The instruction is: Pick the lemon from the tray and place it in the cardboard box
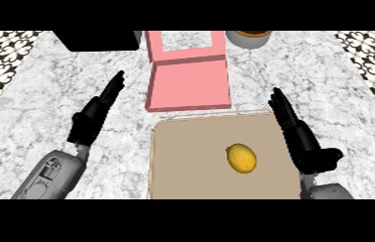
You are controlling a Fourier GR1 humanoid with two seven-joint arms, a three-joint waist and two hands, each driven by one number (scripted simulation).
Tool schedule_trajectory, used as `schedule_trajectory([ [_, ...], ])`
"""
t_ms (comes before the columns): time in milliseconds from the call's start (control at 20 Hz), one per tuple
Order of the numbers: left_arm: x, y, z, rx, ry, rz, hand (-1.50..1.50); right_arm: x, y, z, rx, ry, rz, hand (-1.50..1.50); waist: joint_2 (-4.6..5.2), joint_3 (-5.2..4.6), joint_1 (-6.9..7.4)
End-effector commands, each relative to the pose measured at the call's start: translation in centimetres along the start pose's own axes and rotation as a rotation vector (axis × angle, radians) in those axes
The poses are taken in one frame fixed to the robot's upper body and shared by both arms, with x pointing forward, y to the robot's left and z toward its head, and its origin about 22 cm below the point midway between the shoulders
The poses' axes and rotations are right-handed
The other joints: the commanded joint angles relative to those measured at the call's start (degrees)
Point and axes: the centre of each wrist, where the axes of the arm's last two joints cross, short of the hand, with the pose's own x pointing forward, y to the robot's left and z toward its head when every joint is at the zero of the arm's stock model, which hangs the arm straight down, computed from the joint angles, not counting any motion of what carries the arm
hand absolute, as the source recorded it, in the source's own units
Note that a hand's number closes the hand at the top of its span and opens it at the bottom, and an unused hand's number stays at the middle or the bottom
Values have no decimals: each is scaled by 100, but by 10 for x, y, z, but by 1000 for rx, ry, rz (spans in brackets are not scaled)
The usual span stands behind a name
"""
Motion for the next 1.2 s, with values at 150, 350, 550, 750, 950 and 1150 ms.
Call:
schedule_trajectory([
  [150,22,-20,-1,-25,-51,-1,0,6,32,35,71,81,183,-150,227,-51,101],
  [350,12,-14,5,-61,0,5,0,20,-29,27,116,-74,698,-150,81,-208,-10],
  [550,20,-20,2,-63,-7,23,0,1,-34,55,132,-124,998,-150,166,-72,-48],
  [750,17,-17,11,-62,-4,32,0,19,-19,73,147,-246,1201,-150,165,-70,-23],
  [950,26,-12,7,-68,2,24,0,81,3,91,115,-235,1279,-150,173,-78,-75],
  [1150,24,-6,14,-79,-24,30,0,126,20,117,199,-106,1303,-150,214,-75,21],
])
